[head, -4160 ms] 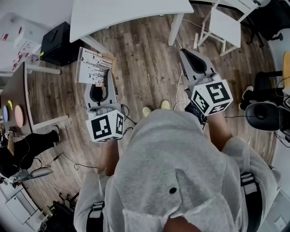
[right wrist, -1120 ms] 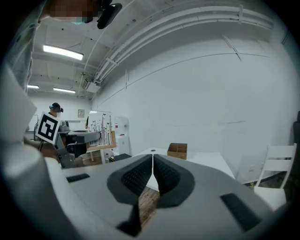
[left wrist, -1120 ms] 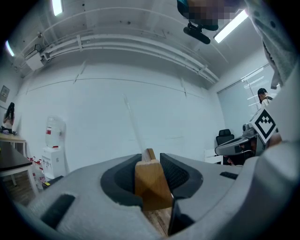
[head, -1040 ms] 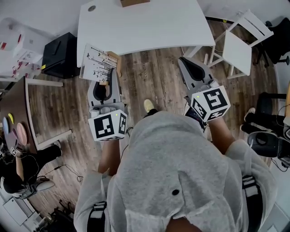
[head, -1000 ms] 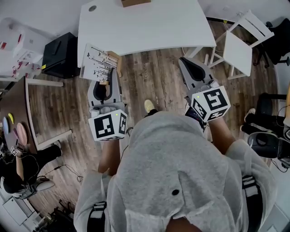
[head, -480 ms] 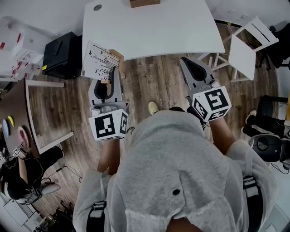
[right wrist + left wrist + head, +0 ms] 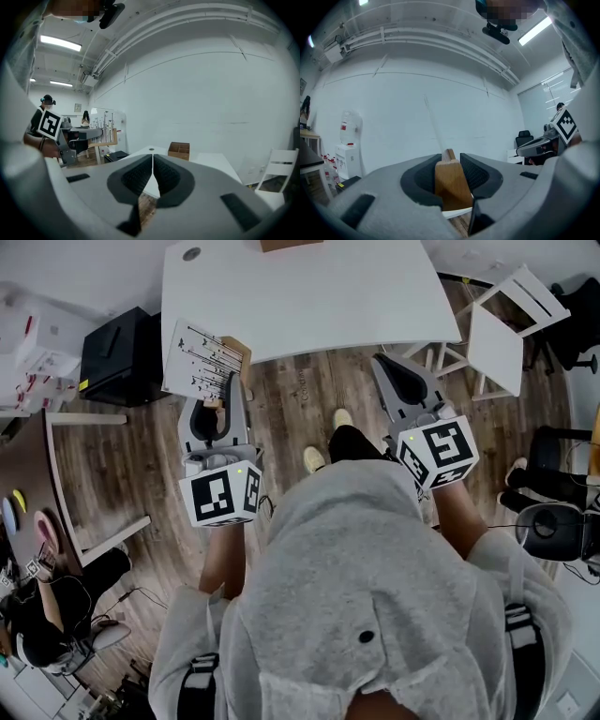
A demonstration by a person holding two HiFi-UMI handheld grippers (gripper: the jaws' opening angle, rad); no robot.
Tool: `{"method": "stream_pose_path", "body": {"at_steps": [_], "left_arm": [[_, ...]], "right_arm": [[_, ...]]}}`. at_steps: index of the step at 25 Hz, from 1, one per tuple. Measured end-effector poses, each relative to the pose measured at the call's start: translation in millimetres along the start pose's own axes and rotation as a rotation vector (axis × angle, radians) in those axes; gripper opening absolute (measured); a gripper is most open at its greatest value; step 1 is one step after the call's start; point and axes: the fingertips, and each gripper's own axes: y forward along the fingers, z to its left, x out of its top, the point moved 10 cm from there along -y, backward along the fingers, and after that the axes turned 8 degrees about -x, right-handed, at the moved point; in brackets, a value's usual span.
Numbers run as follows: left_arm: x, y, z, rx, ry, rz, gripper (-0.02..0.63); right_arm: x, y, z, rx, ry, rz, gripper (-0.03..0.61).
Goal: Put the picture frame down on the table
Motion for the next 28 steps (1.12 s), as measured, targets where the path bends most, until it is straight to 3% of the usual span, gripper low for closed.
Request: {"method": "stream_pose_path", "body": {"at_steps": [10,28], "left_arm": [[1,3,0,0.0,0.001,-0.006,0.133],[2,108,20,-0.012,0.005,0.041,0.133]], "right_arm": [[-3,1,-3,-0.011,-0.004,0.004,0.028],[14,86,-81,-0.058,0.021,0.014,0.029]]}}
